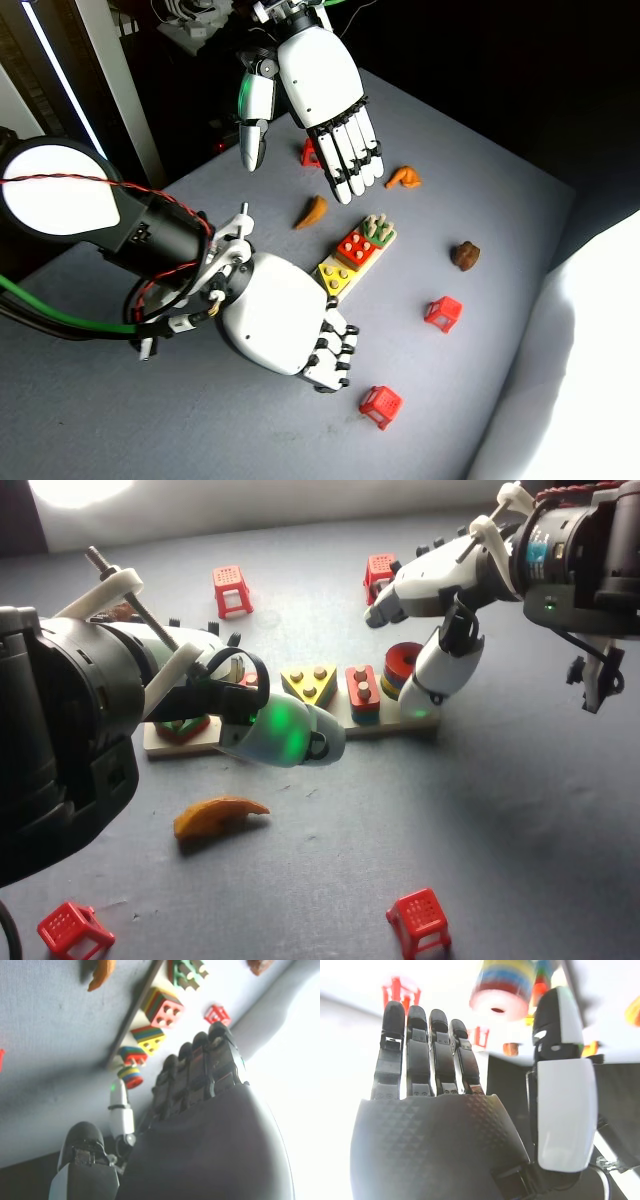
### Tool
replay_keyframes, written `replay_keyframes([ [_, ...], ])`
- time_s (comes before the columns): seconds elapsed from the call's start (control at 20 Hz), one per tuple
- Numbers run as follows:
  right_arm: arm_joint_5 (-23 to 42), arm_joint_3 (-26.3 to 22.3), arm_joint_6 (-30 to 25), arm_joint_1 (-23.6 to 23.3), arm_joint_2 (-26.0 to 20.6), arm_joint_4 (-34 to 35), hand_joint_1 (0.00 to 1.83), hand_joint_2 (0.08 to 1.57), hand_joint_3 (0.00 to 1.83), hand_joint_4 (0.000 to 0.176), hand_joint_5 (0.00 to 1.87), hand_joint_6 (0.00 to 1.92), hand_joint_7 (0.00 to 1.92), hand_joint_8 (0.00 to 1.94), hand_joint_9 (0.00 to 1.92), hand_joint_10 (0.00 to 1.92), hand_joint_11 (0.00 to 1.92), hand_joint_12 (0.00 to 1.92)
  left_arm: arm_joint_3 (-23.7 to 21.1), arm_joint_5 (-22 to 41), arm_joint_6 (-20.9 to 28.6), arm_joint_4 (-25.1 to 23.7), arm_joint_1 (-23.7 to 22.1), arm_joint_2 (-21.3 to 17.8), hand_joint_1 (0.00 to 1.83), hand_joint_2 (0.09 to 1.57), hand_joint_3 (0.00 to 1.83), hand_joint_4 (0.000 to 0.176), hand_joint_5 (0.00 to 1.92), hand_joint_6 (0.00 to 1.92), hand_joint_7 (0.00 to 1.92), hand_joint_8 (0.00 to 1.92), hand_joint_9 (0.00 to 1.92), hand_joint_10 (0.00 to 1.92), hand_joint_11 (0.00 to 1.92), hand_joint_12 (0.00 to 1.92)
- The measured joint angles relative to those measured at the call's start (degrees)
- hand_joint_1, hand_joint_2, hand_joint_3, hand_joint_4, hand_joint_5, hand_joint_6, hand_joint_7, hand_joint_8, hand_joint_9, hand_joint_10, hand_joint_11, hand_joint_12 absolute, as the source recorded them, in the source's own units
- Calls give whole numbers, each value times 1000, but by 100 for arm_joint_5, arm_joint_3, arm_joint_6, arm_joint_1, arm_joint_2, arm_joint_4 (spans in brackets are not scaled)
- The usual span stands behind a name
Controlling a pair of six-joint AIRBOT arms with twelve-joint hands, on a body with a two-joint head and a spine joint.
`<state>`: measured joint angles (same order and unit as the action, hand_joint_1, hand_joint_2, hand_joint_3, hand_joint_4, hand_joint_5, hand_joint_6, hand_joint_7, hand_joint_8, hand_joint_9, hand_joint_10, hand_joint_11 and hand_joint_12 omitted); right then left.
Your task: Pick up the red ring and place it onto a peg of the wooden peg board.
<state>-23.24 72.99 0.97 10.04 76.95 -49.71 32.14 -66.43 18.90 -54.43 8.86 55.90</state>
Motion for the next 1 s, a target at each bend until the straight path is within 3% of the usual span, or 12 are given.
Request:
replay_keyframes([
  [0.2,140,138,0,-98,-9,-90,823,960,0,0,225,0,263,0,270,0,0,1015,0,-7,0,2,0,0,0,1063,0,0,21,0,2,0,0,0,0,0],
  [0.5,203,199,2,-160,-9,-155,857,953,0,0,256,9,286,5,293,7,0,1082,0,-2,-7,0,0,0,0,1050,0,0,0,0,0,0,0,0,12,6],
  [0.7,247,258,-151,-153,13,-501,1030,985,4,0,277,8,284,0,281,2,0,1025,0,-2,-20,0,0,0,0,1059,0,0,17,5,0,0,0,0,7,3],
  [0.85,315,350,-256,-151,44,-645,864,1078,33,0,276,3,316,8,310,11,0,1068,0,2,-22,2,0,0,0,1059,0,0,2,0,0,0,0,0,5,2],
  [1.0,341,382,-267,-87,55,-645,1072,1056,2,0,280,3,320,4,319,12,0,1053,0,-4,-37,2,0,0,0,1052,0,0,19,7,1,0,0,0,11,5],
])
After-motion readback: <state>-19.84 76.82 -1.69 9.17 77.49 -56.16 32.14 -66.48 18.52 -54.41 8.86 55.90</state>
